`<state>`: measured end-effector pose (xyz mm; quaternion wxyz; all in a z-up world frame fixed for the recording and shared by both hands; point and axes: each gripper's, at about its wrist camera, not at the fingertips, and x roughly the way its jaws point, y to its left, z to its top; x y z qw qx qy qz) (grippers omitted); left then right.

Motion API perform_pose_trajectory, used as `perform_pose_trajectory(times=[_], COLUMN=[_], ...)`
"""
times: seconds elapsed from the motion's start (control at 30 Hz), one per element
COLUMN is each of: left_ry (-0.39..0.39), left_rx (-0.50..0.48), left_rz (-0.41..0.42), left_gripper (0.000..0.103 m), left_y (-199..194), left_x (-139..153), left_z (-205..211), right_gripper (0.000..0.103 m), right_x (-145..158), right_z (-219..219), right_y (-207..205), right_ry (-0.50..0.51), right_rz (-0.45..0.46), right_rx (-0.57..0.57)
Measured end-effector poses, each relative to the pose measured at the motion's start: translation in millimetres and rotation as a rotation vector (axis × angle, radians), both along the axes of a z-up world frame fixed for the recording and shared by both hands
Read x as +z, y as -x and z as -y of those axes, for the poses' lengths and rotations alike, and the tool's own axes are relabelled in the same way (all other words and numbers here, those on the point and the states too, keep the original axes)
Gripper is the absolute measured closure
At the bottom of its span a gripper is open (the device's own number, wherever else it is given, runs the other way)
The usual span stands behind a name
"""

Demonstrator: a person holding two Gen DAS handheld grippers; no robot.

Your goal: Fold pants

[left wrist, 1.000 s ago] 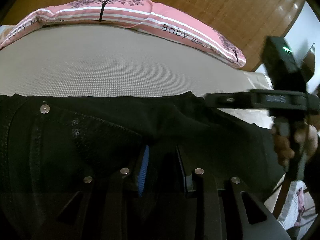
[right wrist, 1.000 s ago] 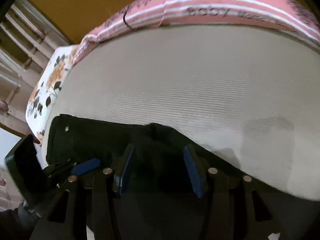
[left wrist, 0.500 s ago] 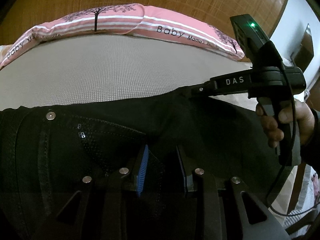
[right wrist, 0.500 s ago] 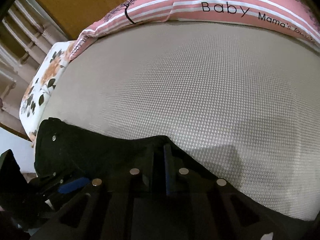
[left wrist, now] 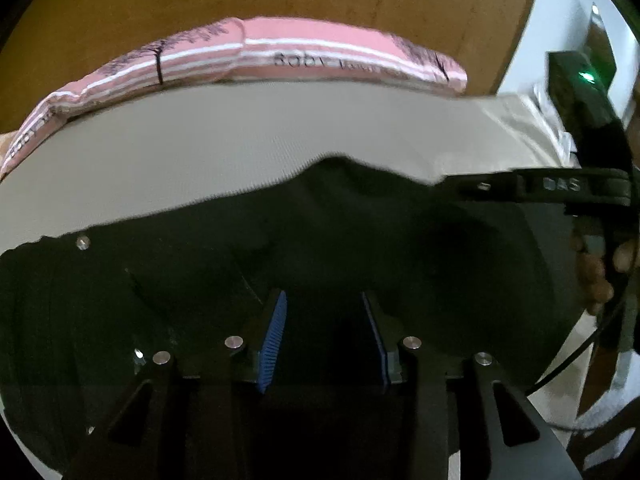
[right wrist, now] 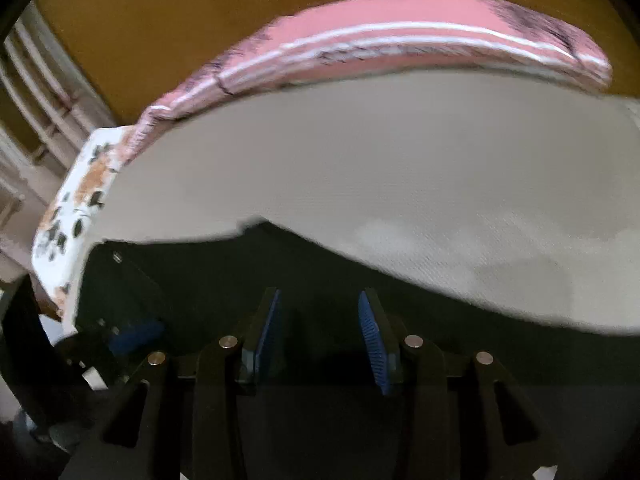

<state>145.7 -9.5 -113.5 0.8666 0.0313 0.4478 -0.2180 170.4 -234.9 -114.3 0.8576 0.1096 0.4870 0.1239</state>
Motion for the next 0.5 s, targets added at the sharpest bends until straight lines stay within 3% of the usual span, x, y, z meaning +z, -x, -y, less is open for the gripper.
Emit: perform_pose_trajectory(times=[0.33, 0.5], left_ry=[-0.105, -0.083], left_rx=[0.008, -0.007], left_rz=[0.011, -0.007], left_gripper=[0.062, 0.059], left_y=[23, 31], left_x=[-15, -11], left_z=[9, 18], right_gripper=[0.066, 0.065], right_x=[-28, -29], right_z=[118, 177], right_y=[89, 136], right_ry=[-0.002, -0.022], right_rz=[-0.040, -0.053], right_rx=[-0.308, -0.469])
